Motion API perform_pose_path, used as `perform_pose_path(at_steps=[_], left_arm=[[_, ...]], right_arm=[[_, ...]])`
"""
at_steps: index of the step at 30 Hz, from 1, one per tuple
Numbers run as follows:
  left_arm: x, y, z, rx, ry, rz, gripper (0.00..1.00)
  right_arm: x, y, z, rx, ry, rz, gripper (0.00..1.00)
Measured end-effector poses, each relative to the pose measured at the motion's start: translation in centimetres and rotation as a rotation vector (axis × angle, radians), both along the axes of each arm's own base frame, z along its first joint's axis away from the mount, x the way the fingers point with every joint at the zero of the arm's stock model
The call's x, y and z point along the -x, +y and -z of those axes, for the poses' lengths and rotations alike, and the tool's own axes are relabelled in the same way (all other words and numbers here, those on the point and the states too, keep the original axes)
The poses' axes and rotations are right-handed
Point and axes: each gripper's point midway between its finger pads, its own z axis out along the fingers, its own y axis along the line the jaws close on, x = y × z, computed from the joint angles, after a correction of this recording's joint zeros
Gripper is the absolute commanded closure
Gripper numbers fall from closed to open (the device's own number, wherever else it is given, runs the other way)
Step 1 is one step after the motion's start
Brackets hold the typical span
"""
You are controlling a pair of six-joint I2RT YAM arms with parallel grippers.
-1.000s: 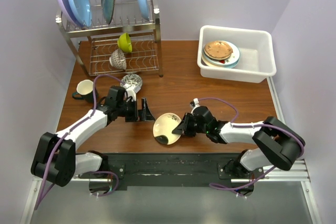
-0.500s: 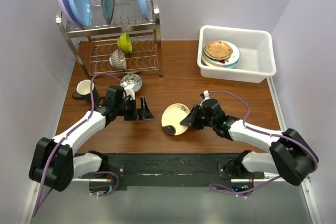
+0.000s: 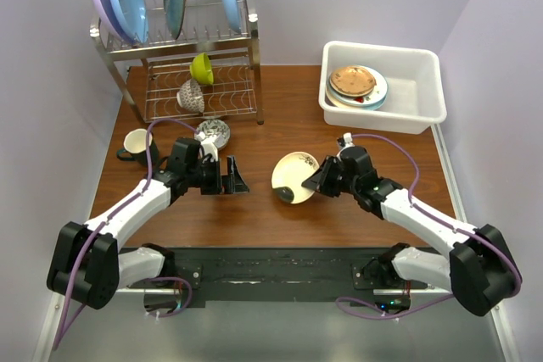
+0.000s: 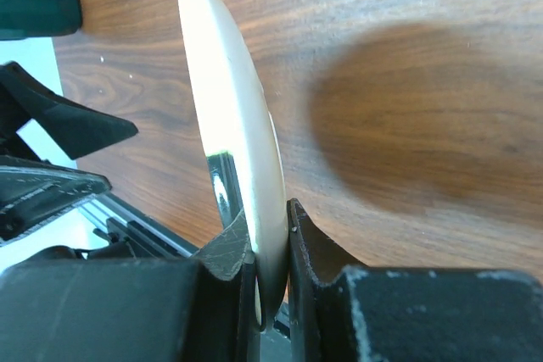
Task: Place the plates into the plastic bin on the countertop
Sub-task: Place the plate in the plastic bin.
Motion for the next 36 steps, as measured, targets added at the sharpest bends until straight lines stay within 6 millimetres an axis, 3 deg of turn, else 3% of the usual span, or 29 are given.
perform_pose_path(at_steps=[11,23,36], left_arm=[[0.1,0.0,0.2,0.0,0.009,0.003,0.0],[0.1,-0.1,0.3,0.002,0.017,0.007,0.0],[0.2,-0.2,0.3,0.008,0.018,0.011,0.0]], right_arm=[[-4.2,-0.9,-3.4,-0.015,-0.036,0.027,1.0],[-11.3,-2.4,-8.6,-0.057,-0.111,0.072,1.0],[-17.5,-5.9,-10.3,-0.124,-0.105,0.164,1.0]])
